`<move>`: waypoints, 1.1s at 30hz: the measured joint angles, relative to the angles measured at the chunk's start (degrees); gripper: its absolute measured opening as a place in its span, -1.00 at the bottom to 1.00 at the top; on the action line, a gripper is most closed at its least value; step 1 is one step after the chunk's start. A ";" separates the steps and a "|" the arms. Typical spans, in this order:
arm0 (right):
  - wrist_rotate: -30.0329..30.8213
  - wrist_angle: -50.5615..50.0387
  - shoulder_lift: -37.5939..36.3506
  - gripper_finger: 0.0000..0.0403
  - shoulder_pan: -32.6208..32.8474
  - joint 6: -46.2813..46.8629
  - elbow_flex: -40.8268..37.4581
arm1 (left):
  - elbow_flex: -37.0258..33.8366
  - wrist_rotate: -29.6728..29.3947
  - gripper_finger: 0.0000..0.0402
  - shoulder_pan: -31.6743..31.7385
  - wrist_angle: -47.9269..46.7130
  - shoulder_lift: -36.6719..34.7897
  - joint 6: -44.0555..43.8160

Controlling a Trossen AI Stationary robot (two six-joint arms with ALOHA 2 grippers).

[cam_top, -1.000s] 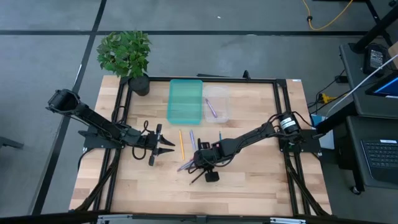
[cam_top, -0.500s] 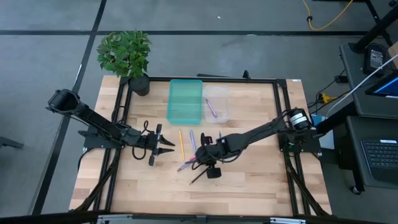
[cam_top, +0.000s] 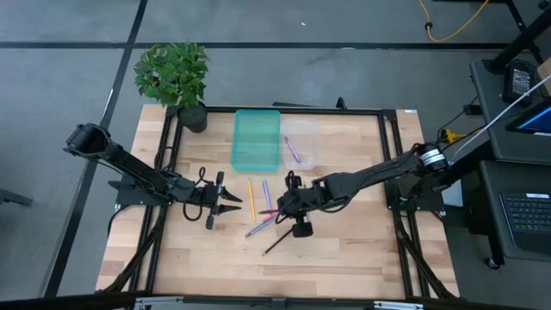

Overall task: Sort pens & pencils
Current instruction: Put the brown pen into the transparent bin

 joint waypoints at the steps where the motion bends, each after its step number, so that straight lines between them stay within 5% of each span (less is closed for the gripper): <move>1: 0.00 -0.36 -0.73 -0.87 -0.29 -0.10 0.00 | 0.00 0.00 -0.53 0.00 -0.02 0.00 0.00; 17: -0.08 -4.85 -11.87 -0.87 -4.39 -1.82 -1.36 | 0.00 0.00 -0.53 0.00 -1.72 0.02 0.00; 33: -1.58 38.55 -35.95 -0.87 -8.61 -1.43 -42.22 | 0.00 -2.51 -0.53 0.02 -1.17 0.02 0.00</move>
